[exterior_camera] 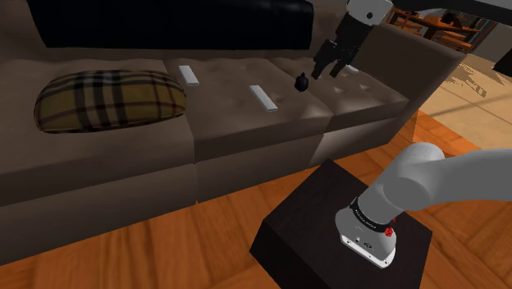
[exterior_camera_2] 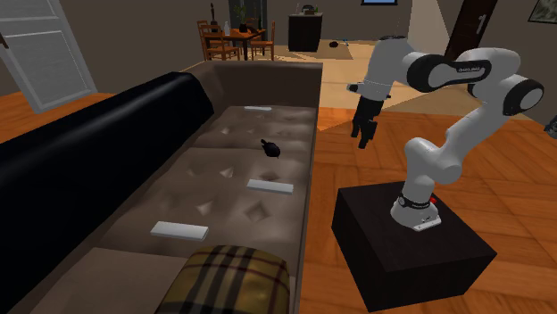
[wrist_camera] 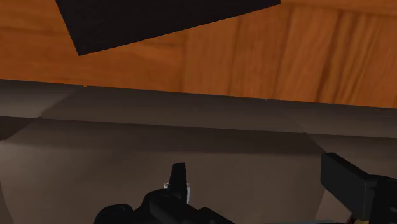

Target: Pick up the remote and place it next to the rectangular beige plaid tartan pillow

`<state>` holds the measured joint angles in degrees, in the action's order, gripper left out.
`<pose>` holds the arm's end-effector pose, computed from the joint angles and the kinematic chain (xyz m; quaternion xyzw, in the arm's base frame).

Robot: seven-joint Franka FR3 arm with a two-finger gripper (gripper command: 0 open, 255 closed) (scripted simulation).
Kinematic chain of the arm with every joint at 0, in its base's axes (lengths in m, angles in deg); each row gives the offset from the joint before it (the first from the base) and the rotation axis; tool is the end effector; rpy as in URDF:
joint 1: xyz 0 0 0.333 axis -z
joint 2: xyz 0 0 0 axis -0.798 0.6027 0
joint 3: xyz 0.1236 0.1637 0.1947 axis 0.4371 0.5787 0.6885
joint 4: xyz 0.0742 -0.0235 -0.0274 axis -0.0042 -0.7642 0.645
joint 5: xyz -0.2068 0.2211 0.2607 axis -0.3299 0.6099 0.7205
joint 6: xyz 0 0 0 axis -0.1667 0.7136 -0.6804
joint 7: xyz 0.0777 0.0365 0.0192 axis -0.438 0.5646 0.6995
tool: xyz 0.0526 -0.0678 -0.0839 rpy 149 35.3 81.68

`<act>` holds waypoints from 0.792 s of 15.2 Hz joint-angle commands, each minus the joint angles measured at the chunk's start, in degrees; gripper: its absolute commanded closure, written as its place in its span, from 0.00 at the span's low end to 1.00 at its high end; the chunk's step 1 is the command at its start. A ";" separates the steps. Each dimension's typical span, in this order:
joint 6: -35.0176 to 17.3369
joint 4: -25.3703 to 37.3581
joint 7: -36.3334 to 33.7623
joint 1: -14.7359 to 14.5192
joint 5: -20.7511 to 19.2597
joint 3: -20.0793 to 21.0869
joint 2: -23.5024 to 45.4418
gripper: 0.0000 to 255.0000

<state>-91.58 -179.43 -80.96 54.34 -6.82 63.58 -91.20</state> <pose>0.3554 0.0038 0.5728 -0.9927 0.0890 -0.0752 0.0322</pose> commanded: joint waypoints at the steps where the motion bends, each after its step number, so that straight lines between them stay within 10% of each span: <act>1: 0.00 0.00 0.00 0.00 0.00 0.00 0.00 0.00; 12: -14.04 4.93 4.54 1.48 -2.63 -2.85 21.80 0.00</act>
<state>-104.24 -175.00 -76.65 55.76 -9.28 60.84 -71.52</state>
